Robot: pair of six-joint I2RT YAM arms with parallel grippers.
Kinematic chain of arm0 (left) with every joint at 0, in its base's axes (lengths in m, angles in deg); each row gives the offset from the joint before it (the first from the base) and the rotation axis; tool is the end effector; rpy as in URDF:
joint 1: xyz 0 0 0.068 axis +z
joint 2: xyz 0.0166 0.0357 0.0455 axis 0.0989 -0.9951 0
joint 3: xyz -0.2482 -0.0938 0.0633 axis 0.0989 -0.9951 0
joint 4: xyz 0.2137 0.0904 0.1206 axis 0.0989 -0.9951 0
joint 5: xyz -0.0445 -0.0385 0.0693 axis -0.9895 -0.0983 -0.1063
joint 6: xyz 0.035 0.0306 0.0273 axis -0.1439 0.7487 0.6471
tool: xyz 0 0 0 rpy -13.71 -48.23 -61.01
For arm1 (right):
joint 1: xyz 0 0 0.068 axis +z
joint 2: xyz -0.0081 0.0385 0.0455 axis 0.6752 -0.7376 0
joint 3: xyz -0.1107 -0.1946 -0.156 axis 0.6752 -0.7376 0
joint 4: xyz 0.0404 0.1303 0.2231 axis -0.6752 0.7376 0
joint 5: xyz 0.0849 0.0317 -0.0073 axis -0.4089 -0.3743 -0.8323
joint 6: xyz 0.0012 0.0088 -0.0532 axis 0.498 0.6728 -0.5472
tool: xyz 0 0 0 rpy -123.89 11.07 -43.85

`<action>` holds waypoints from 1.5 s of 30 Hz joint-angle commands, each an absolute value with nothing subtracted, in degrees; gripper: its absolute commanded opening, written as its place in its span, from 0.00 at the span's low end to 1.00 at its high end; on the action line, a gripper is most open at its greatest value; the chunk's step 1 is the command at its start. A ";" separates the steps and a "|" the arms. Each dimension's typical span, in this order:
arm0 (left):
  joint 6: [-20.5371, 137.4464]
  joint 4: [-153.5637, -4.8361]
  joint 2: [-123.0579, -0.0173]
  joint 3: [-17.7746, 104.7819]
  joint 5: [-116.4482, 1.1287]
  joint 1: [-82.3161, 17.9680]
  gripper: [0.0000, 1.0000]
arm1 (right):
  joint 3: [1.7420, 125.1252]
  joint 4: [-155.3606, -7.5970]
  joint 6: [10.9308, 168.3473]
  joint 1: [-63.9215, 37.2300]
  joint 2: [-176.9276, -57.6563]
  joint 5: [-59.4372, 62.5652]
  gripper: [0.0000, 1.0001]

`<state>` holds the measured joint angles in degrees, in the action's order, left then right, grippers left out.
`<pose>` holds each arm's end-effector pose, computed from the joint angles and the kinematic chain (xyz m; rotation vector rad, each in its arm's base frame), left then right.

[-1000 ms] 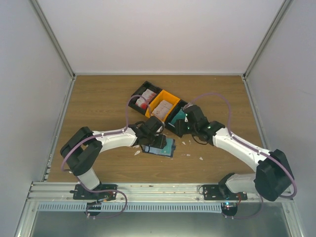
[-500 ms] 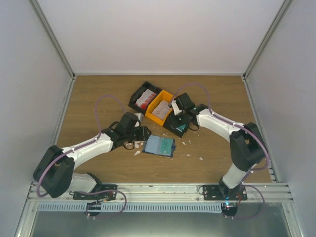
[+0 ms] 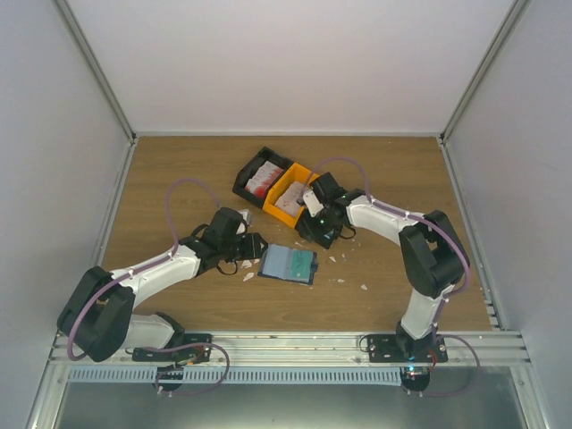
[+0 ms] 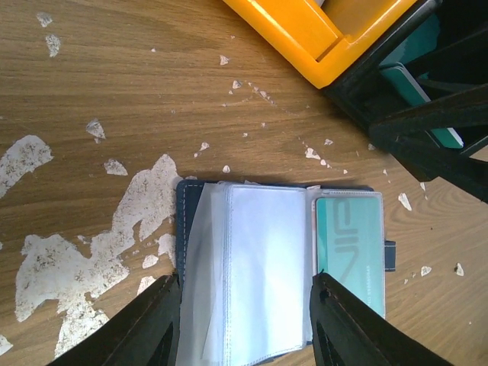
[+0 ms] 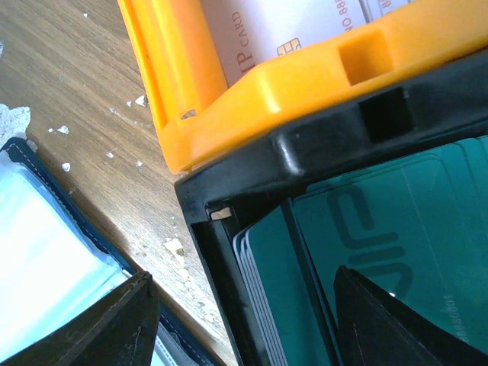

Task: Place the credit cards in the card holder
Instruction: Pick up the credit card from the storage box.

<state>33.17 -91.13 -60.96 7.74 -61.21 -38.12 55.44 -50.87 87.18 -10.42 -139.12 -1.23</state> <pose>0.2093 -0.1417 0.1818 0.0021 2.5498 -0.7693 0.2994 0.1950 0.1784 -0.7161 2.6842 0.4218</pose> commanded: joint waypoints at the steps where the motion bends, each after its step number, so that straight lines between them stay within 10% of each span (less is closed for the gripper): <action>1: 32.80 -88.24 -60.25 7.18 -61.78 -37.75 0.48 | 56.06 -49.81 85.93 -10.74 -140.43 -3.82 0.63; 15: 31.78 -88.82 -58.97 6.81 -62.39 -37.75 0.48 | 54.62 -49.49 85.80 -10.74 -137.46 -6.65 0.41; 38: 31.55 -89.28 -58.73 6.82 -62.46 -37.75 0.48 | 53.81 -49.07 86.89 -10.80 -135.52 -4.07 0.37; 45: 31.45 -88.95 -58.93 6.61 -62.43 -37.75 0.48 | 55.97 -49.91 86.39 -9.37 -139.09 0.91 0.54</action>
<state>31.86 -91.02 -59.63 7.37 -62.24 -38.12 54.39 -49.58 86.86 -10.59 -136.55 -2.46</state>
